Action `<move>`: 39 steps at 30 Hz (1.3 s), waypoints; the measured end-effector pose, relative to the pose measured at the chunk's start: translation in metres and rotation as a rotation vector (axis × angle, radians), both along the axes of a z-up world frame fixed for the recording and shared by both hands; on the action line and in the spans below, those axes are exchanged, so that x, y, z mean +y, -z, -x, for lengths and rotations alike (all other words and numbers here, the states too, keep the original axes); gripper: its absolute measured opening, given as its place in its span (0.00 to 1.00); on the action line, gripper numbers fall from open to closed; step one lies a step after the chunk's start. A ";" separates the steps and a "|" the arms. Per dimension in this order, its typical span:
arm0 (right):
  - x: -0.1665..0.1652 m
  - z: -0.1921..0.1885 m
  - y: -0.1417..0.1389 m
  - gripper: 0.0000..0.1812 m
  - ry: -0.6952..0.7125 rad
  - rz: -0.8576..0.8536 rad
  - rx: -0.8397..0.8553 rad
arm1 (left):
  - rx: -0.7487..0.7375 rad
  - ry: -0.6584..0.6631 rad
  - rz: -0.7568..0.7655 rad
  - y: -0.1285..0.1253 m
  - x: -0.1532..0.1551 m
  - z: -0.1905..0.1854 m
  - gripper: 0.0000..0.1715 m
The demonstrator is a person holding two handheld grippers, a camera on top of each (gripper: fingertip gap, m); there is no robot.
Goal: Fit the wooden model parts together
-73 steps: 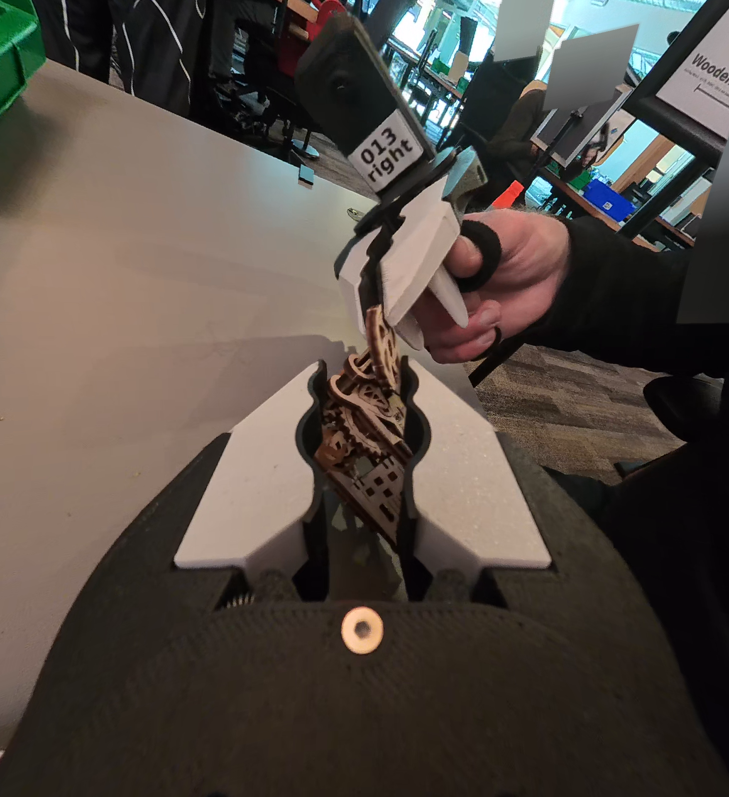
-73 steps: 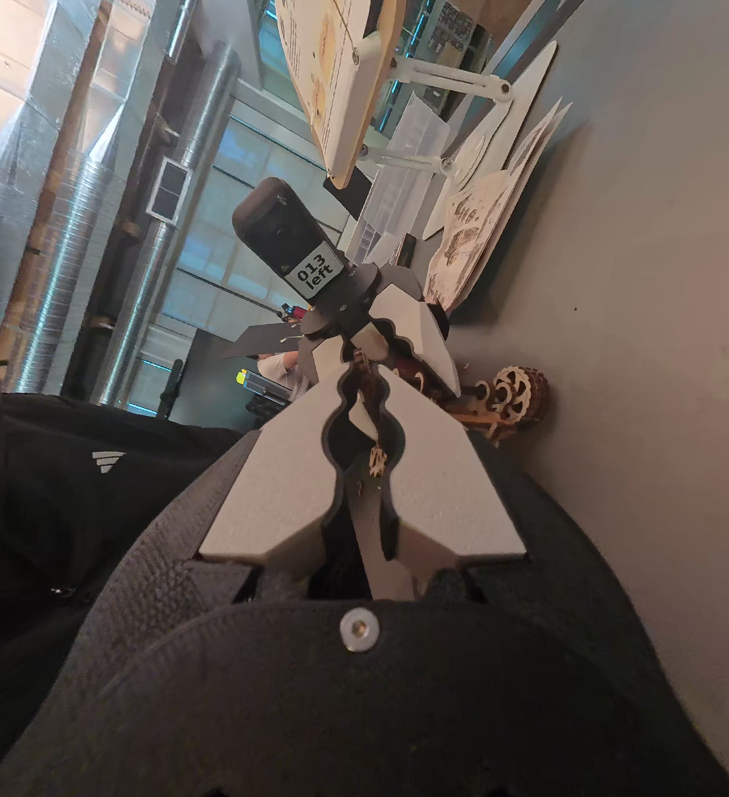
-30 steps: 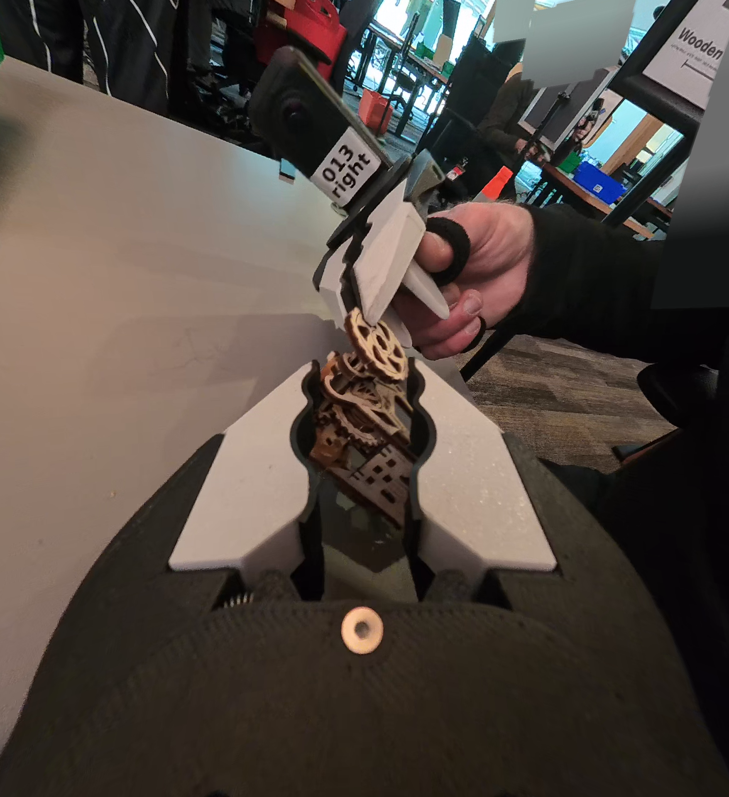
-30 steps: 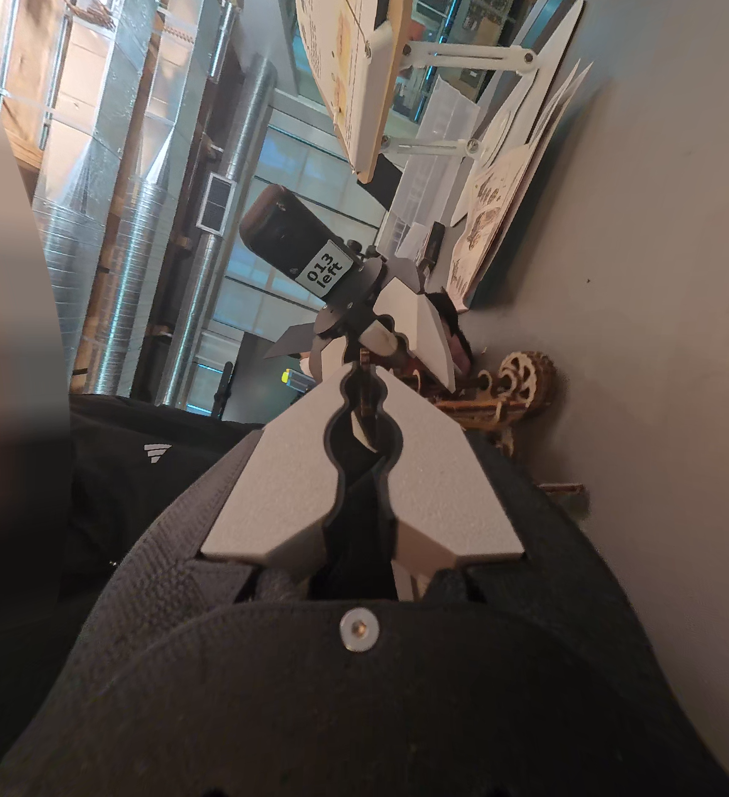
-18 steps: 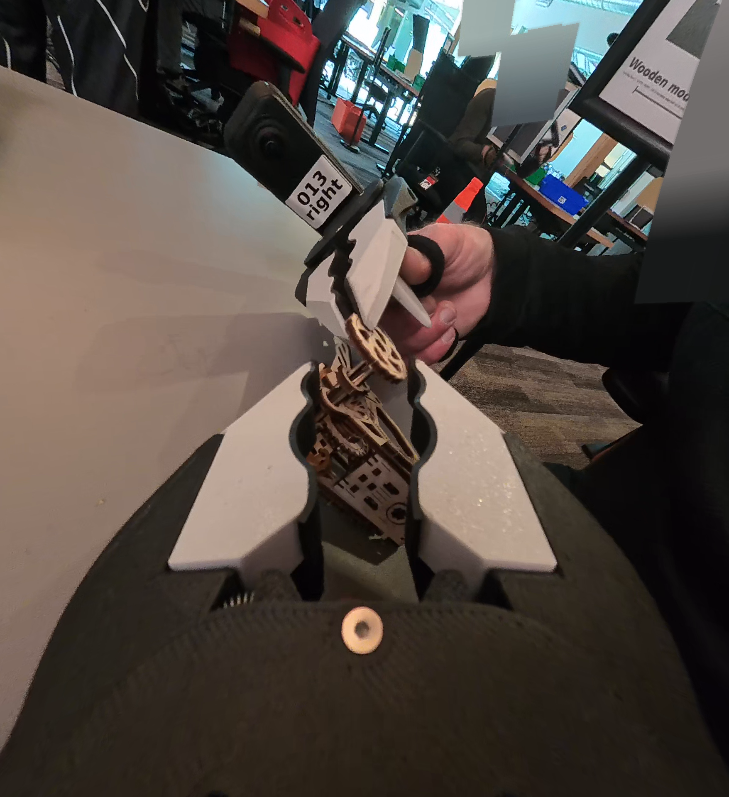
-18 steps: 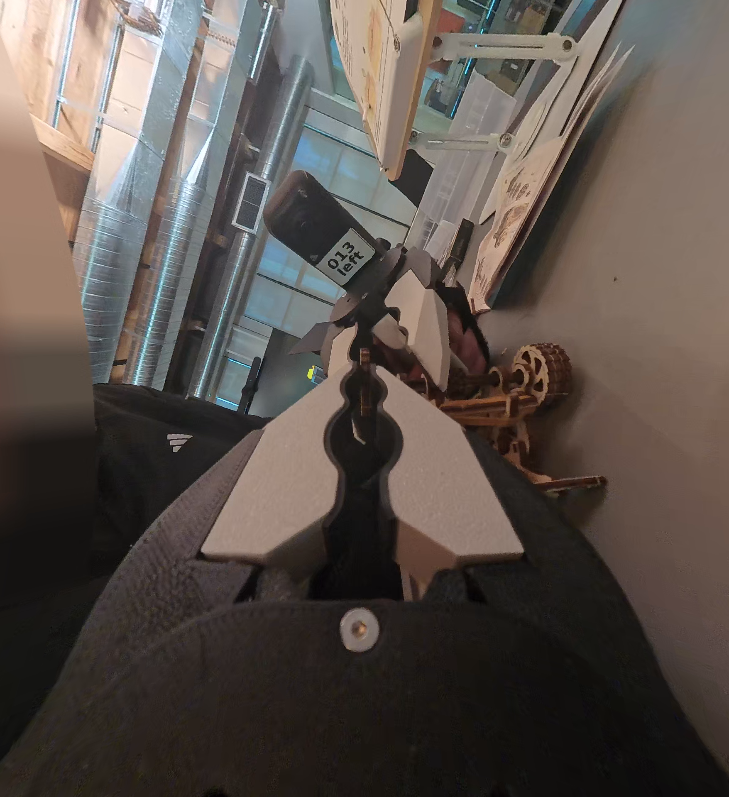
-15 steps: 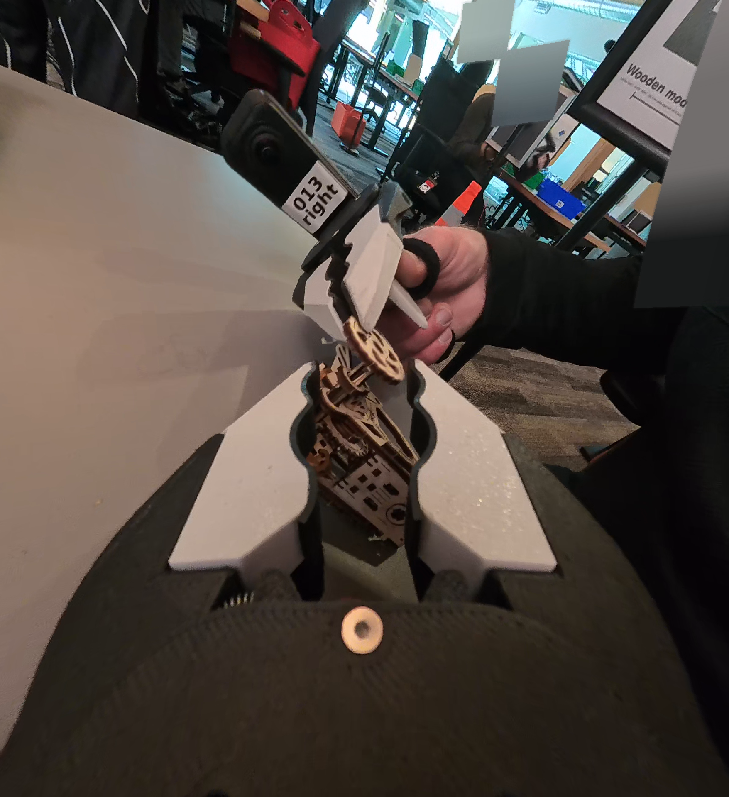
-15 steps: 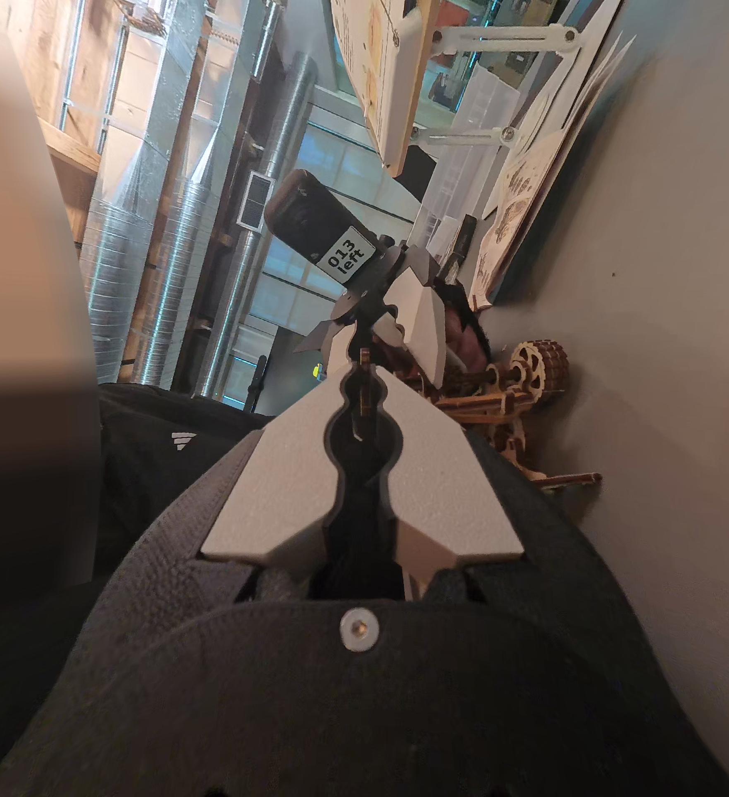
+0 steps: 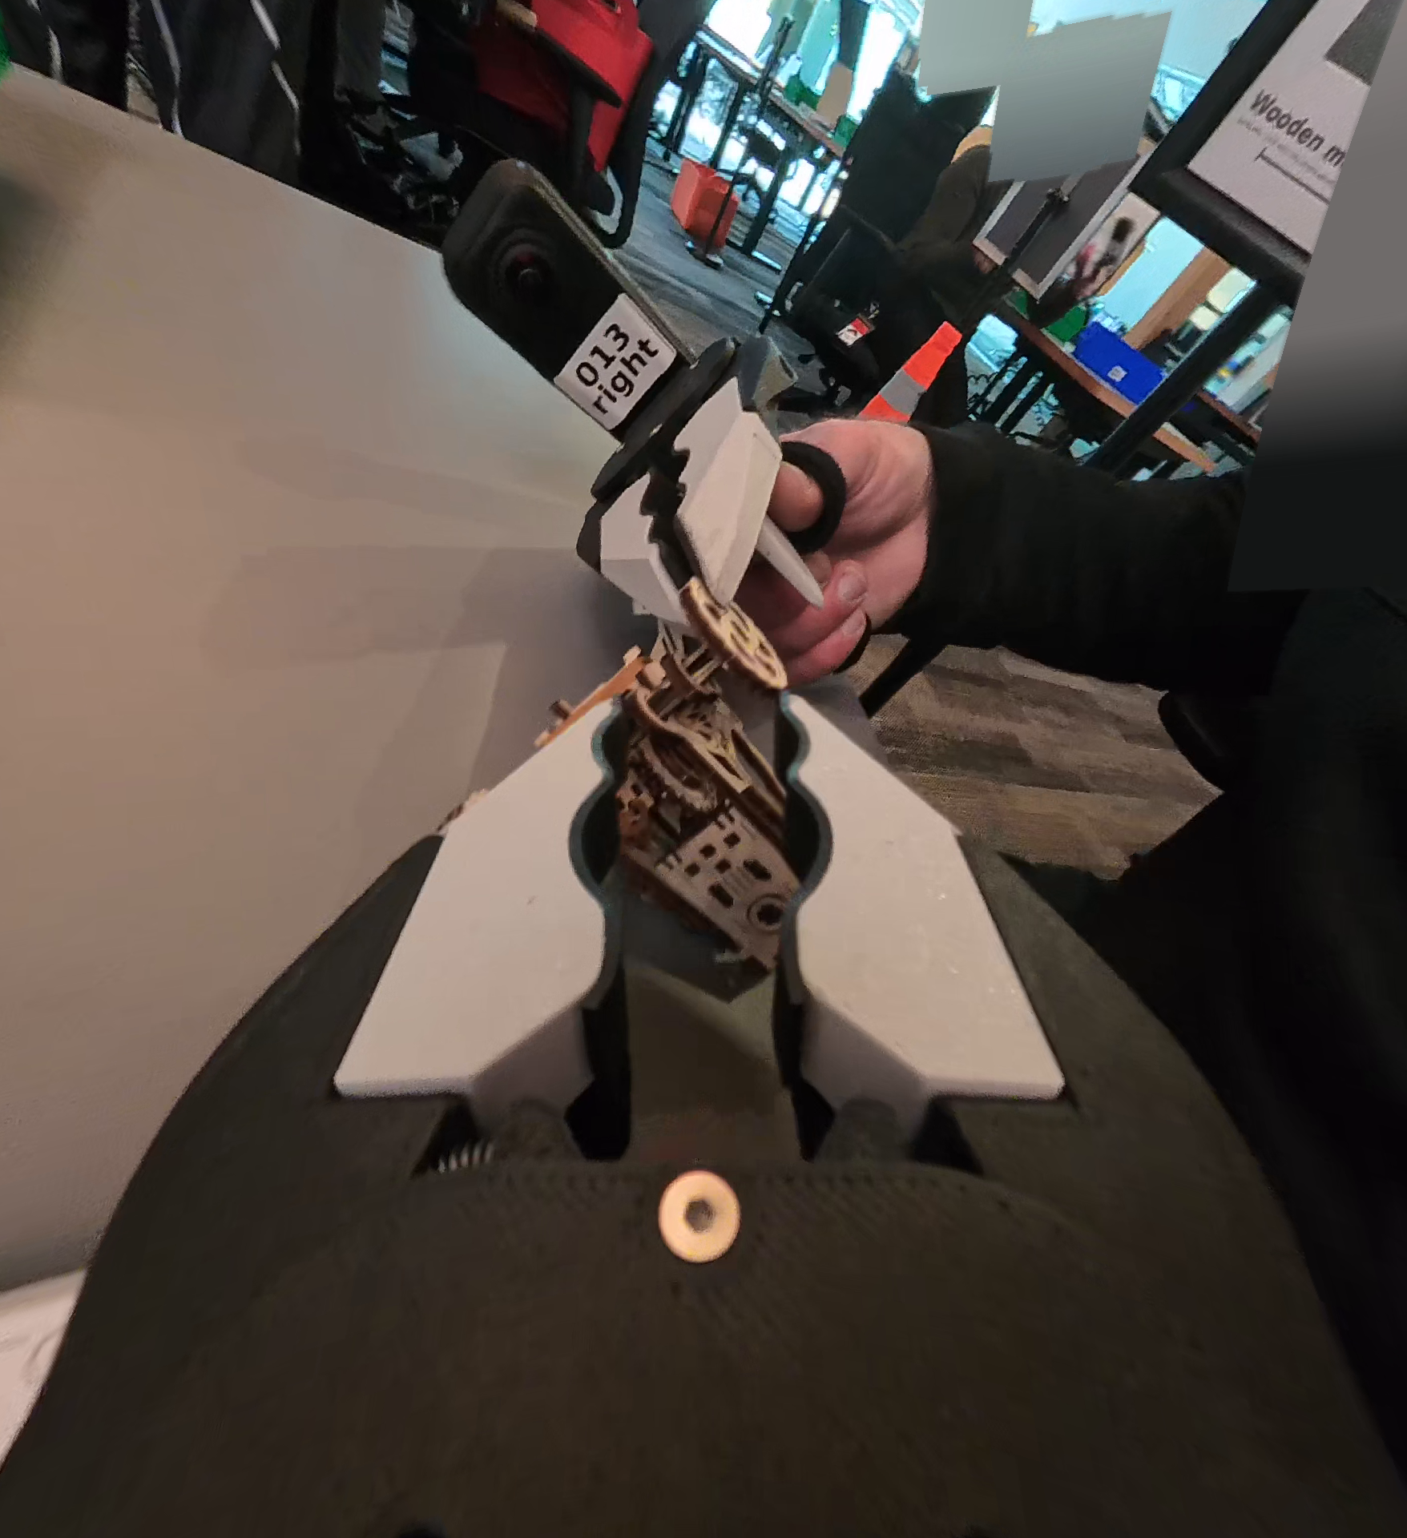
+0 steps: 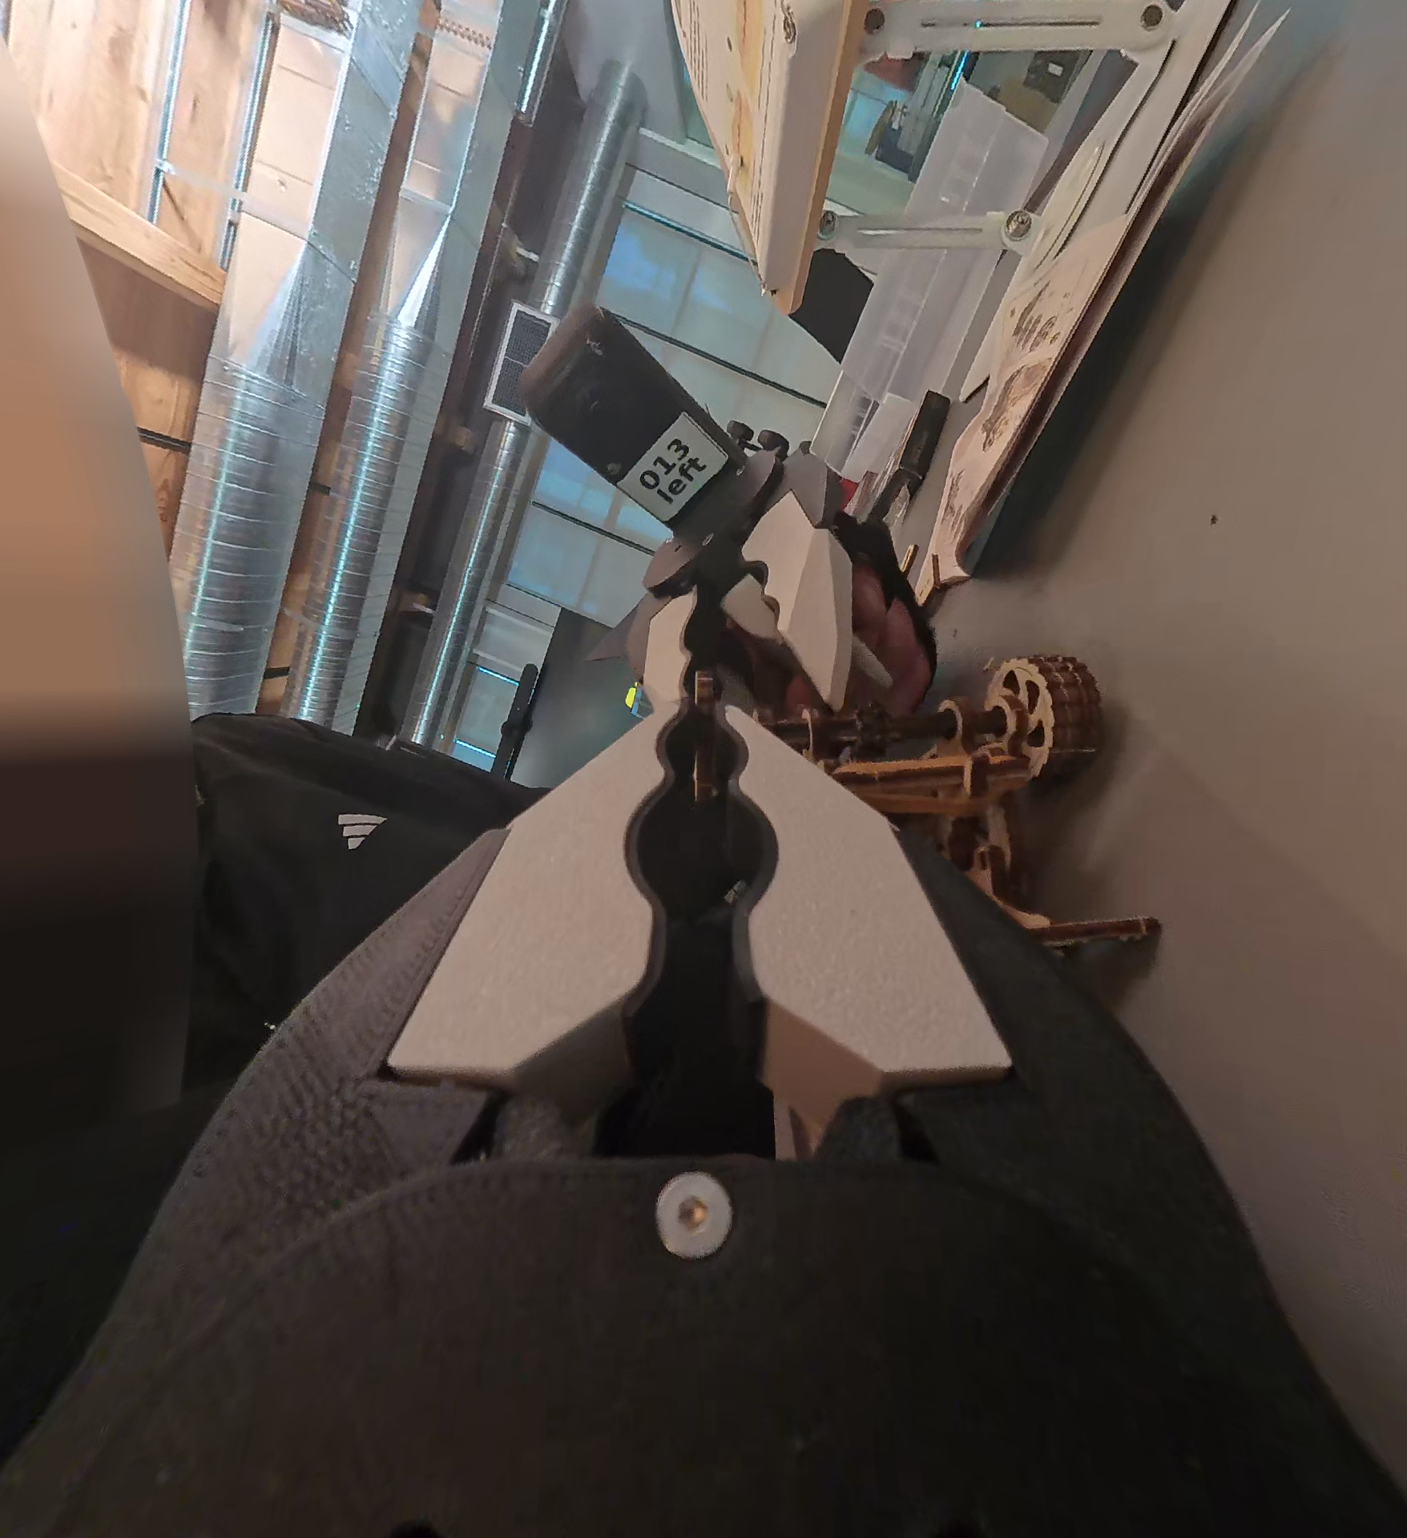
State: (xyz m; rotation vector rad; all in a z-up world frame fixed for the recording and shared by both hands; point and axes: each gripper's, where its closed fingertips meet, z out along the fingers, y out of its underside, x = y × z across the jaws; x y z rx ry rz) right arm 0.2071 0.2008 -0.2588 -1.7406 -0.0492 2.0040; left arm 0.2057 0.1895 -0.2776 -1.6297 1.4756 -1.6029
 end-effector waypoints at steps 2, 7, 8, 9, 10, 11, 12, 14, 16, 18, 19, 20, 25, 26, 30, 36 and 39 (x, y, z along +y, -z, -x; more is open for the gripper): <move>0.001 -0.001 0.000 0.01 0.000 -0.004 -0.002 | -0.015 0.009 0.008 -0.003 0.004 0.008 0.06; 0.001 -0.001 0.000 0.00 -0.007 -0.008 0.002 | 0.009 -0.036 -0.044 0.004 0.010 0.005 0.10; 0.002 0.000 0.000 0.01 -0.008 -0.009 0.001 | 0.009 -0.041 -0.067 0.004 0.008 0.002 0.12; 0.002 0.000 0.000 0.01 -0.009 -0.010 0.000 | -0.007 -0.059 -0.091 0.003 0.008 -0.001 0.12; 0.002 0.000 0.000 0.01 -0.010 -0.010 0.000 | -0.023 -0.072 -0.109 0.001 0.008 -0.002 0.12; 0.002 0.000 0.000 0.01 -0.011 -0.009 0.002 | -0.027 -0.083 -0.119 0.002 0.010 -0.003 0.14; 0.002 0.000 0.000 0.00 -0.012 -0.009 0.002 | -0.024 -0.088 -0.124 0.004 0.011 -0.004 0.13; 0.002 0.000 0.000 0.01 -0.010 -0.010 0.002 | -0.036 -0.078 -0.116 0.003 0.009 -0.006 0.11; 0.002 -0.001 0.000 0.01 -0.007 -0.008 0.004 | -0.044 -0.074 -0.123 0.002 0.009 -0.007 0.10; 0.002 -0.001 0.000 0.01 -0.005 -0.008 0.003 | -0.051 -0.066 -0.103 0.001 0.009 -0.007 0.09; 0.002 0.000 0.000 0.01 -0.005 -0.006 0.004 | -0.056 -0.061 -0.090 0.000 0.009 -0.007 0.09; 0.002 0.000 0.000 0.01 -0.006 -0.007 0.004 | -0.057 -0.057 -0.088 0.000 0.008 -0.007 0.09; 0.001 -0.001 0.000 0.01 -0.018 -0.019 -0.012 | -0.054 -0.046 -0.075 0.001 0.007 -0.008 0.09; 0.001 -0.001 0.000 0.00 -0.021 -0.023 -0.020 | -0.053 -0.043 -0.070 0.001 0.008 -0.008 0.09; 0.002 -0.003 -0.003 0.00 -0.032 -0.052 -0.040 | -0.054 -0.023 -0.067 0.001 0.006 -0.008 0.09; -0.001 -0.005 -0.001 0.00 -0.083 -0.062 -0.059 | -0.055 -0.009 -0.062 0.000 0.005 -0.010 0.09; -0.001 -0.004 -0.001 0.00 -0.095 -0.069 -0.051 | -0.055 -0.004 -0.065 0.000 0.005 -0.011 0.09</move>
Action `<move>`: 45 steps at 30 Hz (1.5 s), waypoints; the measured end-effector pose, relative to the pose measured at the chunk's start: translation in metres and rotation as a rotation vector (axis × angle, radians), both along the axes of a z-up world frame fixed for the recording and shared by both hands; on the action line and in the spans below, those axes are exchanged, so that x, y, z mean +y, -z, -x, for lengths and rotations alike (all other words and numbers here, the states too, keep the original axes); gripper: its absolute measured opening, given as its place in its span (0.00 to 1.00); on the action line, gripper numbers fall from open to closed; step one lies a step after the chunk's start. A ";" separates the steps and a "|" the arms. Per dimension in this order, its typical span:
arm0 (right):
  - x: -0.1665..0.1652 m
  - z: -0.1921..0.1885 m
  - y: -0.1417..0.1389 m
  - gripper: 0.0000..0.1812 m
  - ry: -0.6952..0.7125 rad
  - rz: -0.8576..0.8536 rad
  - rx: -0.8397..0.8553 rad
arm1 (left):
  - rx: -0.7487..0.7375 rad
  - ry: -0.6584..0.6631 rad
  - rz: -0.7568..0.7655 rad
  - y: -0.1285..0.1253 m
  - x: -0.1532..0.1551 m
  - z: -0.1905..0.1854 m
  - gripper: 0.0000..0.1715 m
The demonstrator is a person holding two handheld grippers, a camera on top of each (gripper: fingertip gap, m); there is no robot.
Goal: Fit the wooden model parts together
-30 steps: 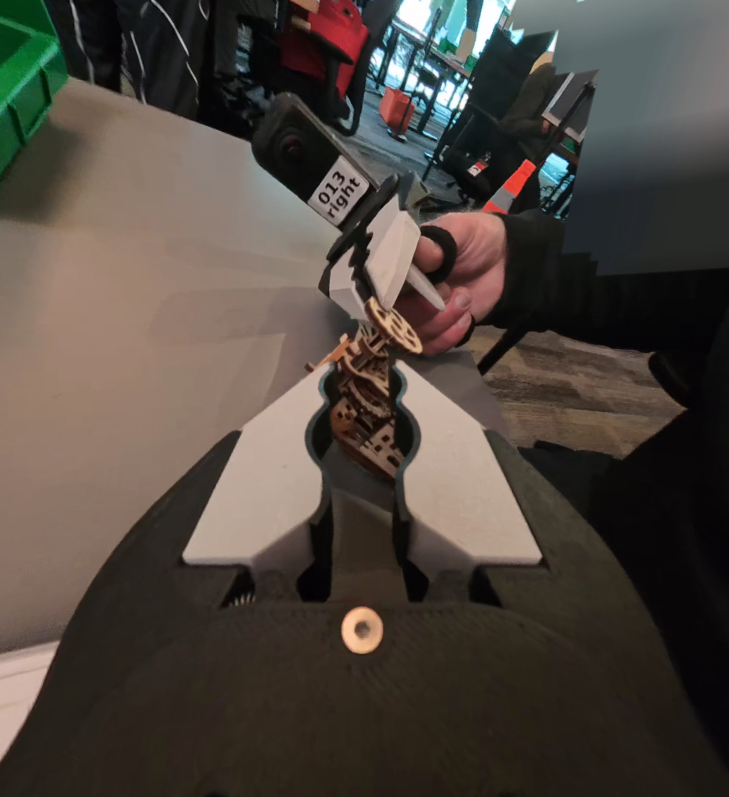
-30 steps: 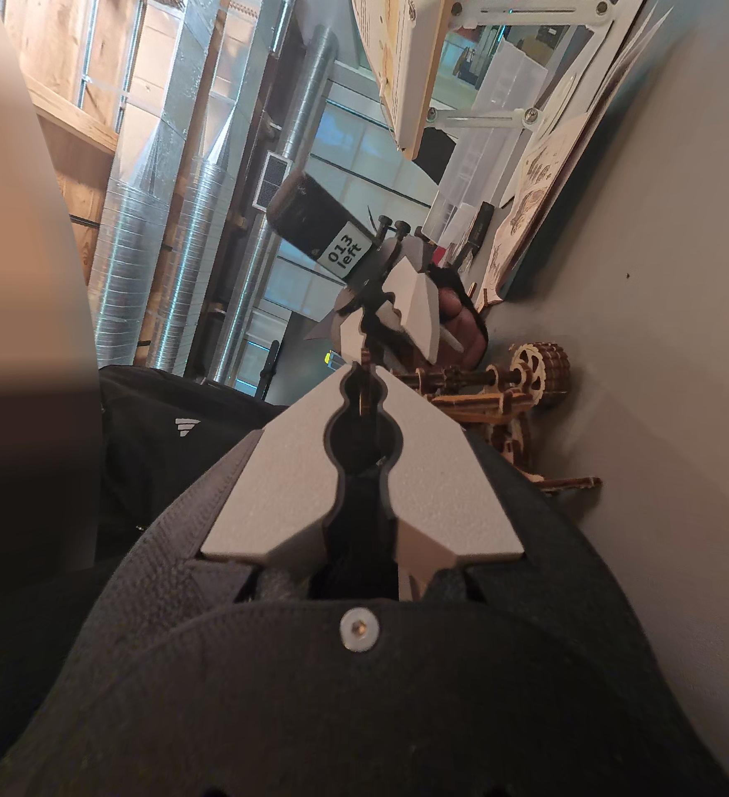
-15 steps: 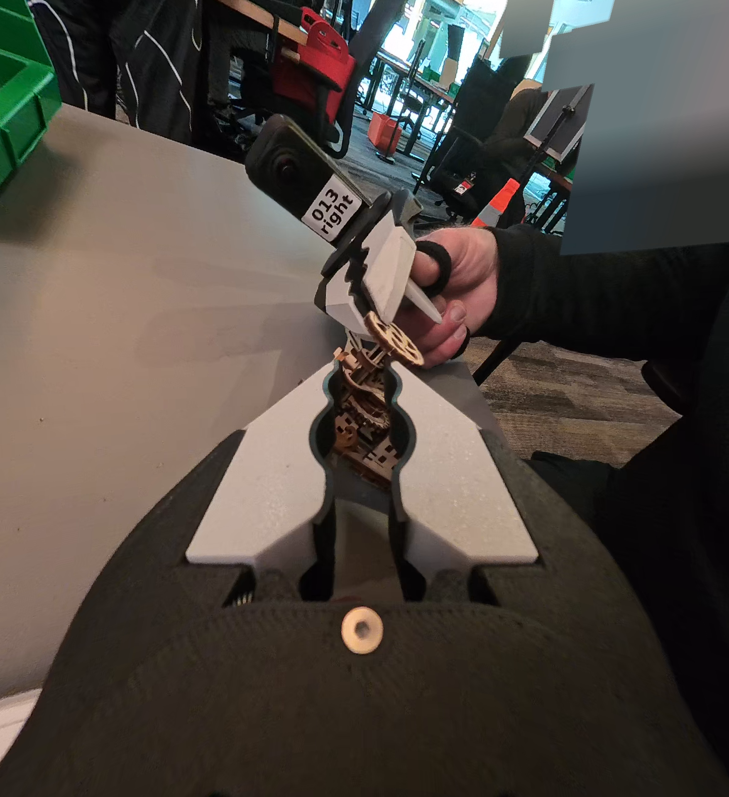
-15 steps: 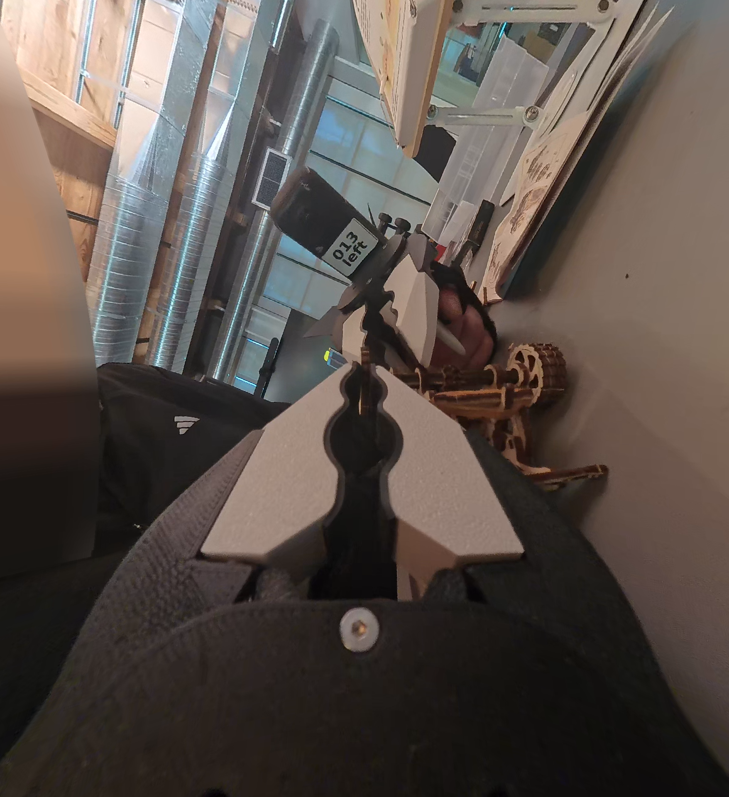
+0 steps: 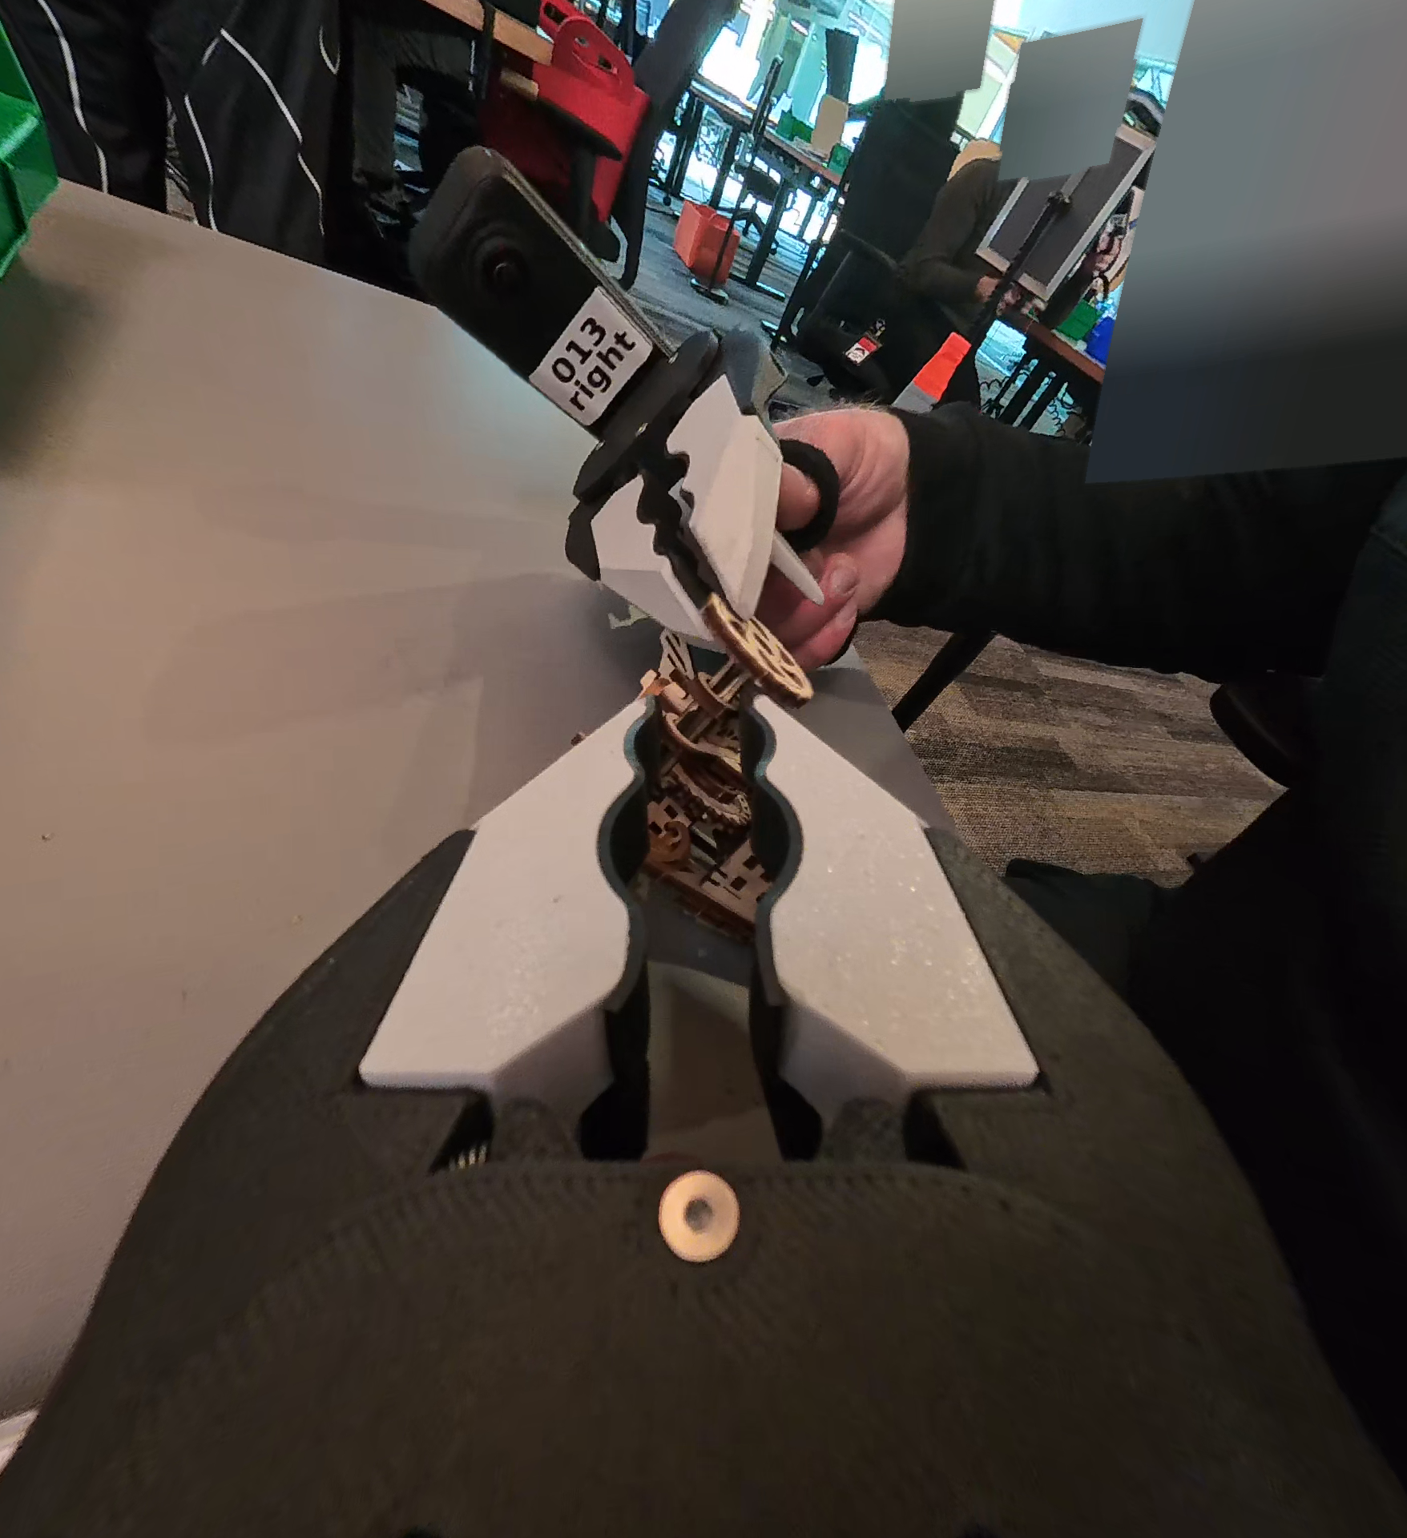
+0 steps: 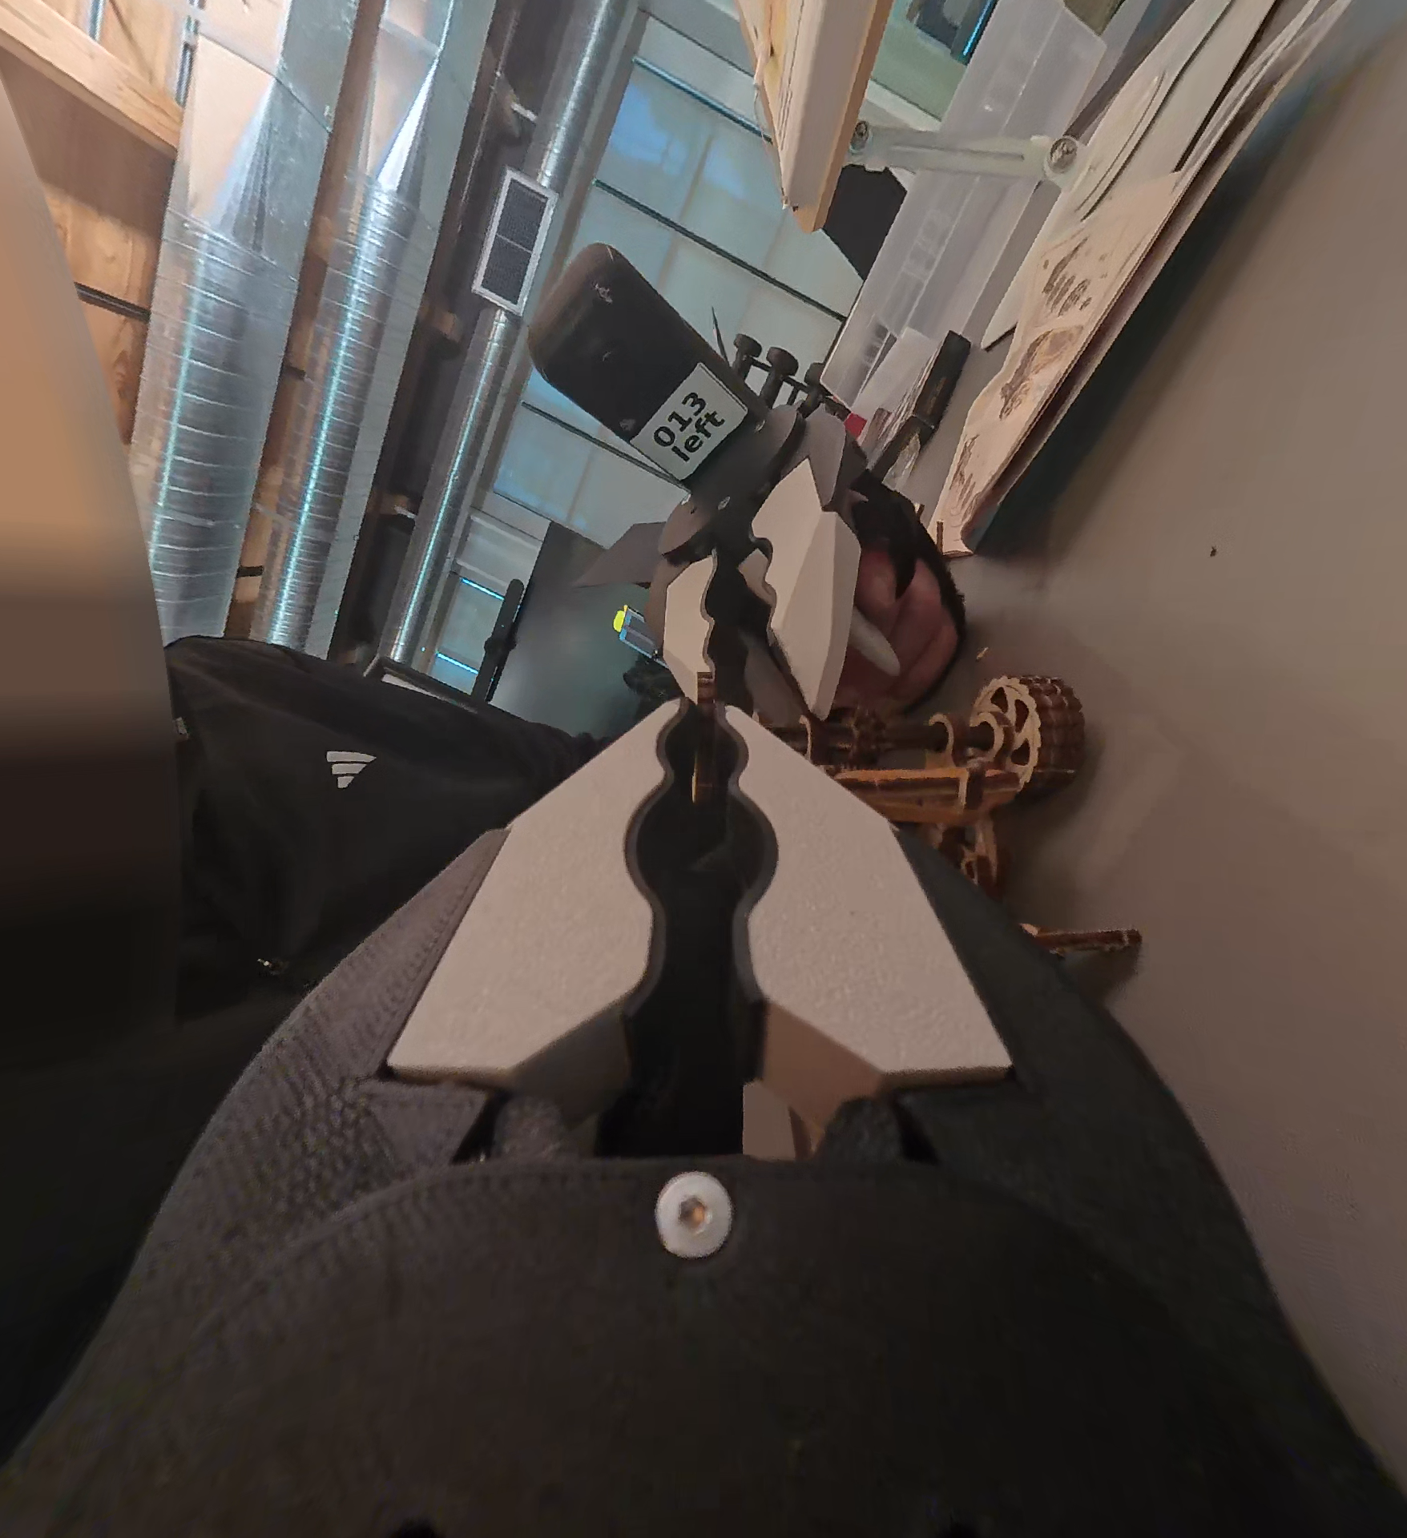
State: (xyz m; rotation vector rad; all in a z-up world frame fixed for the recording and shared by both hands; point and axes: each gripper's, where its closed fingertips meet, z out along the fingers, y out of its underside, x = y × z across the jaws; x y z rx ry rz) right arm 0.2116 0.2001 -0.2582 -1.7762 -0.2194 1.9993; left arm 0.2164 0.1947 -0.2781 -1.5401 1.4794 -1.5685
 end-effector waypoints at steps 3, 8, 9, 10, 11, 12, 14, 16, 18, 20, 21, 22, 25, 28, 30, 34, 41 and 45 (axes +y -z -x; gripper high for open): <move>-0.001 0.001 0.000 0.00 -0.018 -0.015 0.000 | 0.000 0.011 0.004 0.000 -0.001 0.000 0.09; 0.000 0.002 0.001 0.01 -0.048 -0.003 0.000 | 0.000 0.025 0.006 0.000 -0.001 0.000 0.09; 0.000 0.002 0.002 0.01 -0.053 0.003 0.004 | 0.000 0.027 0.008 0.000 -0.001 0.000 0.09; 0.000 0.002 0.002 0.01 -0.054 -0.001 -0.001 | 0.000 0.030 0.009 0.000 -0.001 0.000 0.09; 0.000 0.002 0.003 0.01 -0.052 -0.004 -0.008 | 0.001 0.032 0.011 0.000 -0.001 0.000 0.09; 0.001 0.001 0.003 0.01 -0.051 -0.007 -0.012 | 0.001 0.034 0.013 0.000 -0.001 0.000 0.09; 0.000 0.002 0.003 0.01 -0.049 -0.042 -0.034 | 0.001 0.040 0.015 0.000 -0.001 0.000 0.09; 0.000 0.002 0.002 0.01 -0.044 -0.076 -0.047 | 0.001 0.042 0.015 0.000 -0.001 -0.001 0.09; 0.001 0.001 0.002 0.01 -0.030 -0.093 -0.057 | 0.001 0.041 0.016 0.000 -0.001 -0.001 0.09; 0.000 0.001 -0.001 0.02 -0.031 -0.103 -0.046 | 0.002 0.045 0.015 0.000 -0.002 -0.001 0.09; 0.000 0.000 -0.003 0.01 -0.022 -0.124 -0.044 | 0.002 0.046 0.016 0.000 -0.002 -0.001 0.09; -0.001 0.000 -0.003 0.00 -0.014 -0.144 -0.052 | 0.002 0.046 0.017 0.000 -0.002 -0.001 0.09; -0.004 0.000 -0.002 0.07 -0.029 -0.145 -0.059 | 0.002 0.044 0.020 0.000 -0.001 -0.001 0.09; -0.005 0.001 0.000 0.00 -0.031 -0.167 -0.093 | 0.003 0.046 0.019 0.000 -0.001 -0.001 0.09; -0.001 0.000 0.004 0.00 -0.008 -0.175 -0.137 | 0.004 0.046 0.020 0.000 -0.001 -0.001 0.09; -0.010 -0.002 -0.001 0.01 -0.045 -0.196 -0.122 | 0.004 0.046 0.020 0.000 -0.001 -0.002 0.09; -0.017 -0.003 0.008 0.05 -0.024 -0.392 -0.385 | 0.008 0.050 0.008 0.000 -0.002 -0.003 0.09; -0.011 -0.001 0.006 0.03 0.018 -0.459 -0.382 | 0.018 0.042 -0.001 0.000 -0.002 -0.004 0.09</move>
